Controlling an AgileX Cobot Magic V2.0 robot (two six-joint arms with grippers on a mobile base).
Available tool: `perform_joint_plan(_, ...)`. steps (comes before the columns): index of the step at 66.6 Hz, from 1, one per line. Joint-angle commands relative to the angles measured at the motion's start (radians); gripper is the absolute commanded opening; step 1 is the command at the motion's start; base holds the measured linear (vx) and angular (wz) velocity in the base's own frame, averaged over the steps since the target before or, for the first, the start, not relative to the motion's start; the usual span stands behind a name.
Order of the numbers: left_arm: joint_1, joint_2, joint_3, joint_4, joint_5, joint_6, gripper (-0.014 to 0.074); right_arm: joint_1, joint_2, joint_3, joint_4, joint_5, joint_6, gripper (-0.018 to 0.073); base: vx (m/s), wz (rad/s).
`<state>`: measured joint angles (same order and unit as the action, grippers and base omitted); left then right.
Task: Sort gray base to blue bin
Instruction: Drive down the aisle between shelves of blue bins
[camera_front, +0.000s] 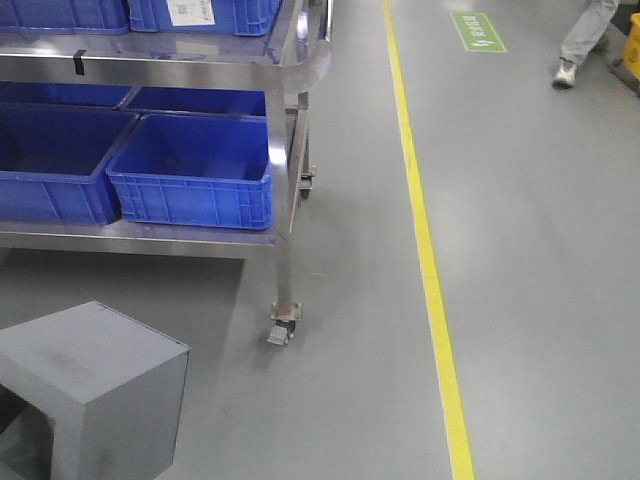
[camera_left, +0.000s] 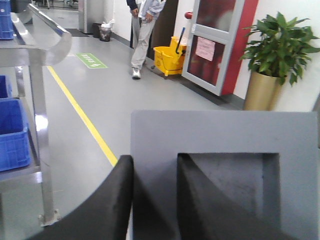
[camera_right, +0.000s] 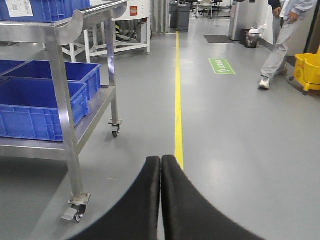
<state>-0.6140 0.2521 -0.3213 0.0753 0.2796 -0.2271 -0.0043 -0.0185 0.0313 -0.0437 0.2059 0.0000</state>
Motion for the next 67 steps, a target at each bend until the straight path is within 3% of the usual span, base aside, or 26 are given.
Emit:
perform_joint_plan(1, -0.006, 0.009, -0.030, -0.009, -0.111, -0.005, -0.0008, -0.002, -0.008, 0.006, -0.009, -0.081, -0.012, -0.0005, 0.37, 0.15)
perform_joint_plan(23, -0.006, 0.009, -0.030, -0.009, -0.111, -0.005, -0.0008, -0.002, -0.008, 0.006, -0.009, -0.081, -0.012, -0.0005, 0.34, 0.46)
perform_joint_plan(67, -0.006, 0.009, -0.030, -0.009, -0.111, -0.005, -0.0008, -0.002, -0.008, 0.006, -0.009, -0.078, -0.012, -0.0005, 0.26, 0.92)
